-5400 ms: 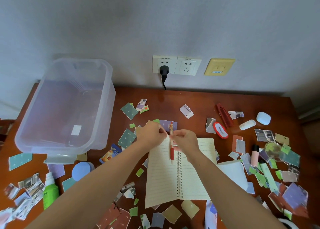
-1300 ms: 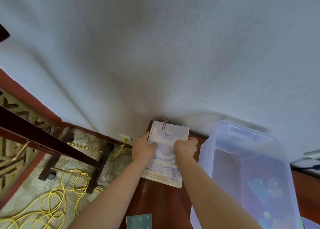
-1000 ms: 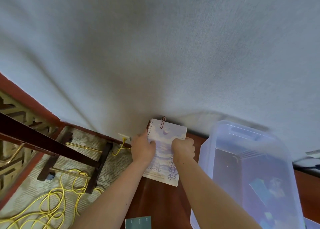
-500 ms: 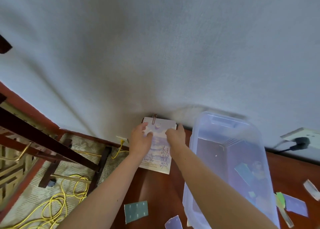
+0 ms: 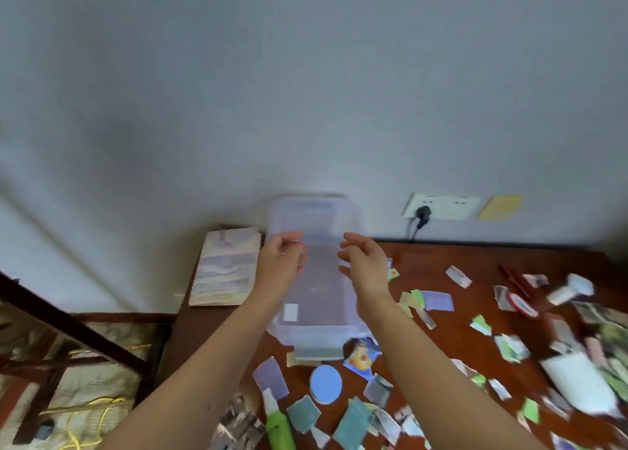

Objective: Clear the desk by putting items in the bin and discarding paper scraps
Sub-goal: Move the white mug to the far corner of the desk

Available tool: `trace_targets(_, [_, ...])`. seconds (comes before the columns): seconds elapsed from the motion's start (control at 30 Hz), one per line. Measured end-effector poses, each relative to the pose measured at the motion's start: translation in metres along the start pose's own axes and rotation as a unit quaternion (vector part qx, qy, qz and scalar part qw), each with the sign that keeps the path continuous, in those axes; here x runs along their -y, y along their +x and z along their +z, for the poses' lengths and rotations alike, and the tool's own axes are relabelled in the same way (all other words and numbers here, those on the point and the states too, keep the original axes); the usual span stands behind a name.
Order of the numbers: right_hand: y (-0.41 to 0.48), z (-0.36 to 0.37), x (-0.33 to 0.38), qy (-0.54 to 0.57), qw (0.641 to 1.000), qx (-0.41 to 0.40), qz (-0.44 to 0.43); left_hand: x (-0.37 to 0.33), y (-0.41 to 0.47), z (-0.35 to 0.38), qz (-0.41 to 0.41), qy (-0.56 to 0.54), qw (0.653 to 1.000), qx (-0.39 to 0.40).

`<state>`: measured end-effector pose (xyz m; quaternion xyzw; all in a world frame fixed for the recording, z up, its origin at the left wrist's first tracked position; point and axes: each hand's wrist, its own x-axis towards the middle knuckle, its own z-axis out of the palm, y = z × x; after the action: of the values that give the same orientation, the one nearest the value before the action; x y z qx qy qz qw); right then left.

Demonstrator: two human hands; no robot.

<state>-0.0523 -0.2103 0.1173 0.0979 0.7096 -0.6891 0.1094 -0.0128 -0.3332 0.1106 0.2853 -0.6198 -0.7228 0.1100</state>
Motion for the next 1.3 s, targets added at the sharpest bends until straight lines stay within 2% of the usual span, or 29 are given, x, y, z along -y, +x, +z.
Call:
trace_targets(0.3, [-0.015,-0.196,-0.040,-0.027,0.991,-0.109,0.072,0.064,-0.087,0.161,-0.071,0.066,0.979,0.178])
trace_targets(0.5, [-0.009,-0.327,-0.061,-0.068,0.981,-0.150,0.099,0.104,-0.143,0.278,-0.088,0.124,0.961,0.232])
trace_targets(0.53, [-0.005,-0.357,-0.062,-0.073,0.982,-0.145,0.101,0.111,-0.155,0.305,-0.095,0.127,0.960,0.233])
trace_targets(0.63, [0.001,-0.376,-0.066,-0.087,0.982,-0.139,0.098,0.122,-0.158,0.325,-0.122,0.121,0.959,0.225])
trace_targets(0.77, [0.024,-0.439,-0.070,-0.108,0.981,-0.123,0.100,0.142,-0.176,0.385,-0.190,0.107,0.954,0.208])
trace_targets(0.9, [0.049,-0.482,-0.081,-0.137,0.979,-0.094,0.118,0.162,-0.180,0.428,-0.235,0.130,0.946,0.181])
trace_targets(1.13, [0.070,-0.519,-0.096,-0.175,0.966,0.034,0.187,0.195,-0.180,0.468,-0.264,0.188,0.939,0.114])
trace_targets(1.3, [0.074,-0.524,-0.103,-0.180,0.953,0.090,0.225,0.204,-0.183,0.477,-0.285,0.140,0.942,0.105])
